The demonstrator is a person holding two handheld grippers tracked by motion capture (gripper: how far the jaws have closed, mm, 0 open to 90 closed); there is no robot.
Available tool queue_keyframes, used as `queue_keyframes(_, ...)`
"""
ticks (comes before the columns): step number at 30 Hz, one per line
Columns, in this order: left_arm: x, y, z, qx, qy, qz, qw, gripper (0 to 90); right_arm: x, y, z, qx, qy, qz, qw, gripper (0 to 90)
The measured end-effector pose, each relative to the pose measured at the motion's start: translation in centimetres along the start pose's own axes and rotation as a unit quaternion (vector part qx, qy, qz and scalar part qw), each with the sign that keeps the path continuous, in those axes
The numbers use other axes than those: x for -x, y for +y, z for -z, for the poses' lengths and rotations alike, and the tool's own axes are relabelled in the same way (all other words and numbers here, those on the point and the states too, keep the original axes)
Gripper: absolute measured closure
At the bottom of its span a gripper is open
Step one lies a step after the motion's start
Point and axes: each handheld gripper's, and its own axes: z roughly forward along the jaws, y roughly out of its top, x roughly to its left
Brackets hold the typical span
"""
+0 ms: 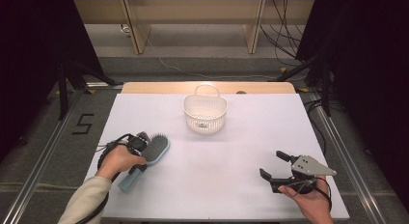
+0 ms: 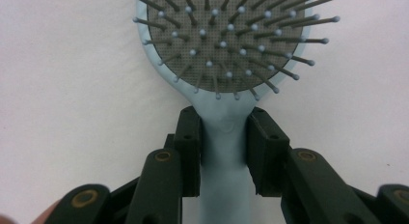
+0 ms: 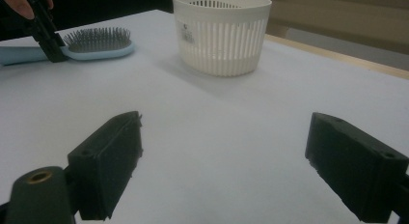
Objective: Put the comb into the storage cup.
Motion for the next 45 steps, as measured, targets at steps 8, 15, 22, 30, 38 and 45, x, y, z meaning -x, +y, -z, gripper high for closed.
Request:
queue_keyframes(8,0.0,-0.1,0.0,0.004,-0.001,0.004,1.0,69.2,0.0,0.0,0.0,0.002,0.001,0.001,1.0,13.4)
queue_keyframes(15,0.0,-0.1,0.0,0.006,-0.002,0.004,1.0,69.4,0.0,0.0,0.0,0.002,0.001,0.001,1.0,13.4)
queue_keyframes(22,0.0,-0.2,0.0,0.009,-0.003,0.004,0.9999,69.5,-0.1,0.0,0.0,0.003,0.002,0.001,1.0,13.4)
queue_keyframes(30,-0.1,-0.3,0.1,0.025,-0.001,0.007,0.9997,69.6,-0.1,0.1,0.1,0.003,0.002,0.002,1.0,13.4)
queue_keyframes(38,-0.2,-0.4,0.6,0.04,0.002,0.009,0.9991,69.7,-0.1,0.1,0.1,0.002,0.001,0.003,1.0,13.4)
queue_keyframes(45,-0.2,-0.5,1.1,0.063,0.001,0.014,0.9979,69.7,-0.1,0.1,0.1,0.002,0.001,0.003,1.0,13.4)
